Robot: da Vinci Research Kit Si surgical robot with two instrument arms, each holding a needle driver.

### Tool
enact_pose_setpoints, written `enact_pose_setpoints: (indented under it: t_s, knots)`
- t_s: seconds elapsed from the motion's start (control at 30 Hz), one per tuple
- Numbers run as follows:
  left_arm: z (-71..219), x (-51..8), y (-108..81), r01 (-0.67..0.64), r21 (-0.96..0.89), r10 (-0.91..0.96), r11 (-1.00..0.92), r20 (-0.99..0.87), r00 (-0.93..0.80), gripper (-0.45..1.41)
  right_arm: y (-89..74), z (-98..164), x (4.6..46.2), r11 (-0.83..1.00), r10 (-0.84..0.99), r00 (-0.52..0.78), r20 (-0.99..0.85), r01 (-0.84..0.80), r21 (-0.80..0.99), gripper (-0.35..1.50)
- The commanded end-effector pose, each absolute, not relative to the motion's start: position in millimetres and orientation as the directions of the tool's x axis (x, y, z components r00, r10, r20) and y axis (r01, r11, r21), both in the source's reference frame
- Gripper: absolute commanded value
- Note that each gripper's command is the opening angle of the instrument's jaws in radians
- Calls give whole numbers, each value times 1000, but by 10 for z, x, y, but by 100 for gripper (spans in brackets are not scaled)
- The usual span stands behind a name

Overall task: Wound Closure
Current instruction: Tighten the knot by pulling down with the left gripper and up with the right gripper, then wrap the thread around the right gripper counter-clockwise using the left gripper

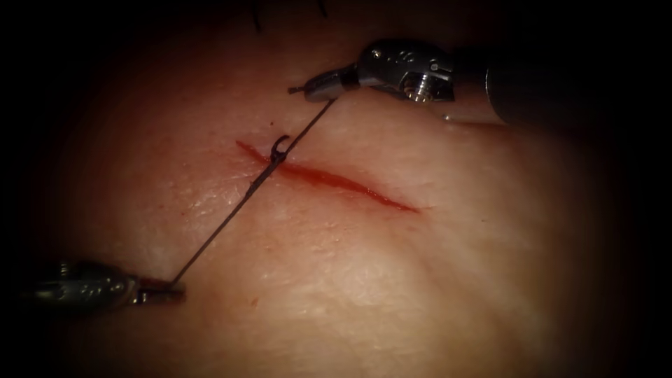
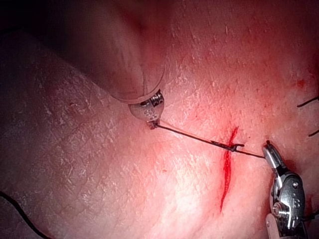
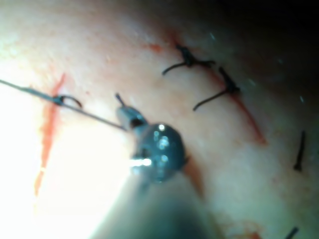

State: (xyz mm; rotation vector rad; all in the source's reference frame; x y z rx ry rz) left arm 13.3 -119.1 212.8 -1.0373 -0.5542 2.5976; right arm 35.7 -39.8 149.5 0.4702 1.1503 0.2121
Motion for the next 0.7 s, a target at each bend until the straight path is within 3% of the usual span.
enact_pose_setpoints:
  t_s: [0.03, 0.27, 0.33, 0.37, 0.47, 0.53, 0.7]
  knots:
    - [2131, 127, -1202, -124, -453, 402, -883, -591, -699, -45, -397, 1500, 364, 883, 399, 394, -828, 79, 463, -35]
    - [2084, 116, -1173, -126, -441, 391, -889, -585, -711, -45, -402, 1485, 367, 882, 429, 341, -836, 43, 469, -35]
    - [2067, 104, -1157, -116, -432, 379, -895, -595, -709, -45, -400, 1474, 367, 888, 436, 321, -841, -3, 460, 37]
    - [2064, 100, -1153, -110, -429, 373, -897, -597, -710, -45, -399, 1470, 366, 889, 441, 316, -840, -22, 458, 64]
    - [2055, 83, -1137, -97, -425, 361, -900, -601, -713, -45, -389, 1454, 356, 876, 479, 299, -825, -107, 470, 113]
    - [2051, 75, -1126, -91, -419, 352, -904, -604, -716, -45, -377, 1443, 341, 874, 486, 319, -814, -202, 443, 130]
    - [2045, 72, -1113, -100, -420, 358, -902, -596, -718, -45, -366, 1428, 318, 865, 492, 349, -798, -302, 401, 138]
